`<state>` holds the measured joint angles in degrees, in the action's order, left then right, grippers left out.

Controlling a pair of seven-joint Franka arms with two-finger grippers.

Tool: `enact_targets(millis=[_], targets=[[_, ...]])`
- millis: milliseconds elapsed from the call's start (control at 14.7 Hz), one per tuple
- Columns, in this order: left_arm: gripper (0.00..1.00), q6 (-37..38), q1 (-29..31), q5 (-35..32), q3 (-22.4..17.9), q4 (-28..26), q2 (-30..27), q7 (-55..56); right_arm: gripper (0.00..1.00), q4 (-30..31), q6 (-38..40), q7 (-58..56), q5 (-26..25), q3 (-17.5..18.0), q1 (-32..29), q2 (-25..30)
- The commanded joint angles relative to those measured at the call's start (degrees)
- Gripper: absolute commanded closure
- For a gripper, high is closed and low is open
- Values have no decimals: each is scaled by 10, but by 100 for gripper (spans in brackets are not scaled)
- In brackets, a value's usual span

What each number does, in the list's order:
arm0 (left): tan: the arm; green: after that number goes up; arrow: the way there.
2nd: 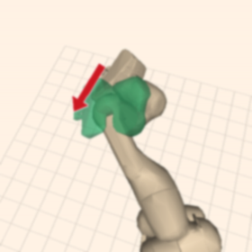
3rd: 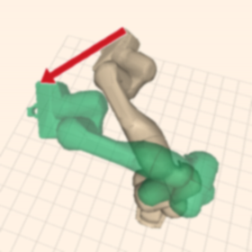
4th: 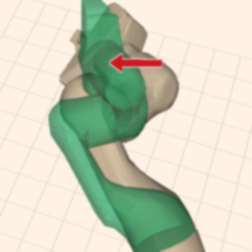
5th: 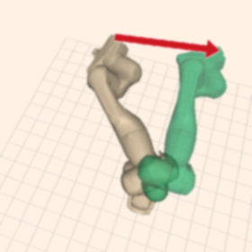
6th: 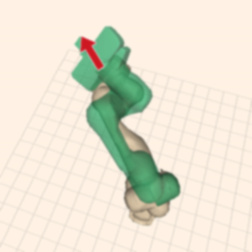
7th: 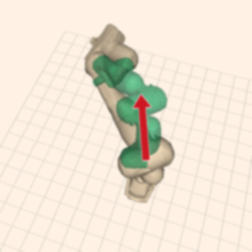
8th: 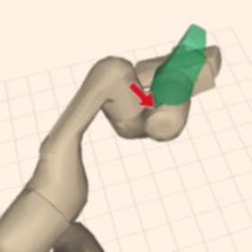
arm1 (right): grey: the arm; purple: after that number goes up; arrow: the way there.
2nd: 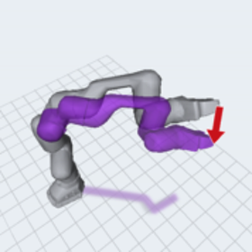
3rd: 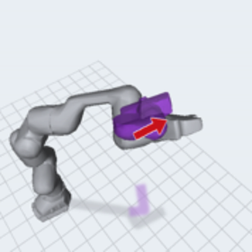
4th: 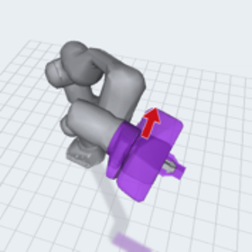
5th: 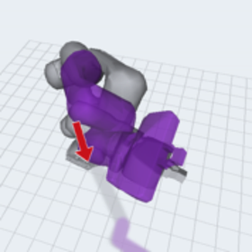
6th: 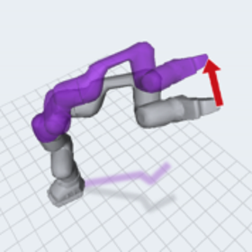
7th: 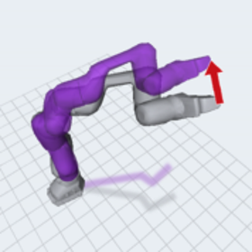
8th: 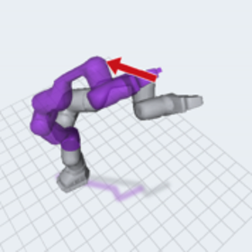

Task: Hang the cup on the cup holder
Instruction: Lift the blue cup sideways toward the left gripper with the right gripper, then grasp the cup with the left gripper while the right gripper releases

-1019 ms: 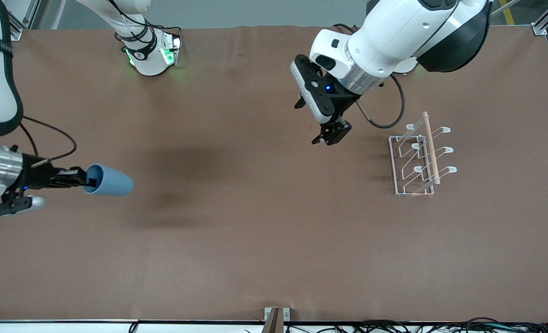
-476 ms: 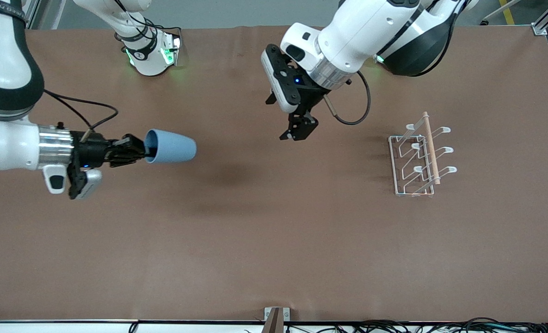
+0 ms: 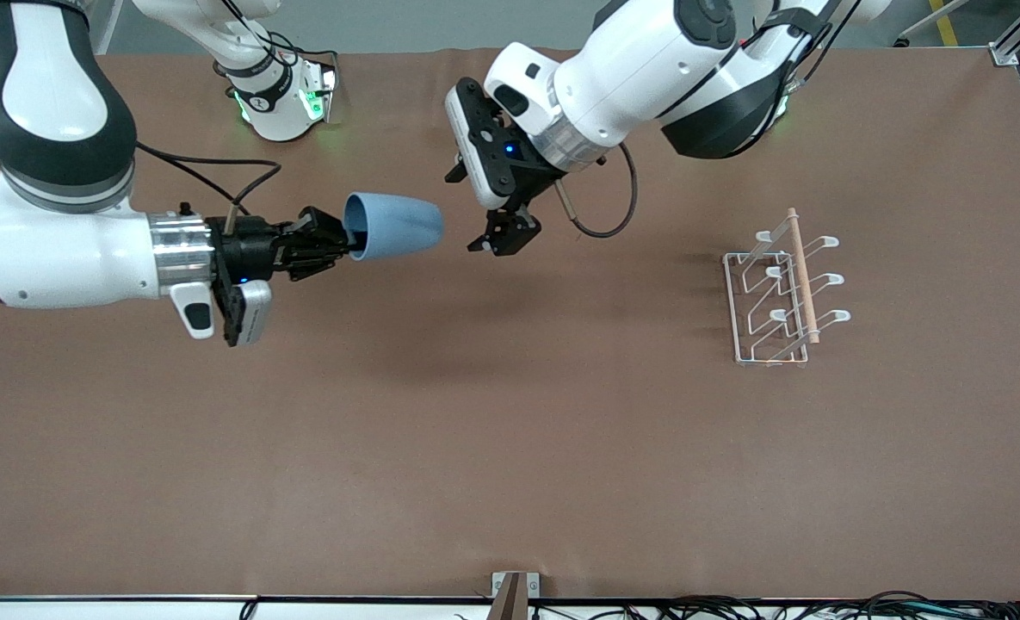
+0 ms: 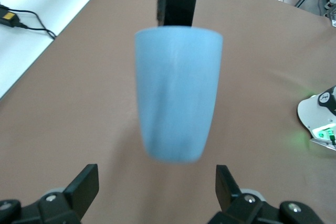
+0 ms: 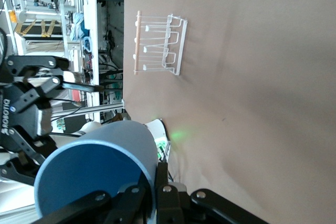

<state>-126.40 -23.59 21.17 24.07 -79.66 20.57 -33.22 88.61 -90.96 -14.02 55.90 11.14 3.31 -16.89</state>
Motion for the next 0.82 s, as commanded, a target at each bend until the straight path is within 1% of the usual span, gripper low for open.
enact_targets(millis=[0,340,544,612,680,748], targets=[[1,-3,-13,21,2,15,9,1,98,15,0,-6,22,-3,18,2],[1,-3,-20,26,2,14,11,-5,97,14,-3,-5,23,-2,27,-2],[2,-4,-26,23,2,15,24,-8,96,13,-5,-4,24,-2,34,-1],[3,-5,-29,23,2,15,30,-8,96,12,-5,-5,34,-2,35,-1],[5,-13,-32,22,2,15,33,-9,96,14,-6,-7,60,-4,35,-1],[6,-18,-32,21,1,14,38,-11,96,13,-6,-7,69,-4,38,-1]])
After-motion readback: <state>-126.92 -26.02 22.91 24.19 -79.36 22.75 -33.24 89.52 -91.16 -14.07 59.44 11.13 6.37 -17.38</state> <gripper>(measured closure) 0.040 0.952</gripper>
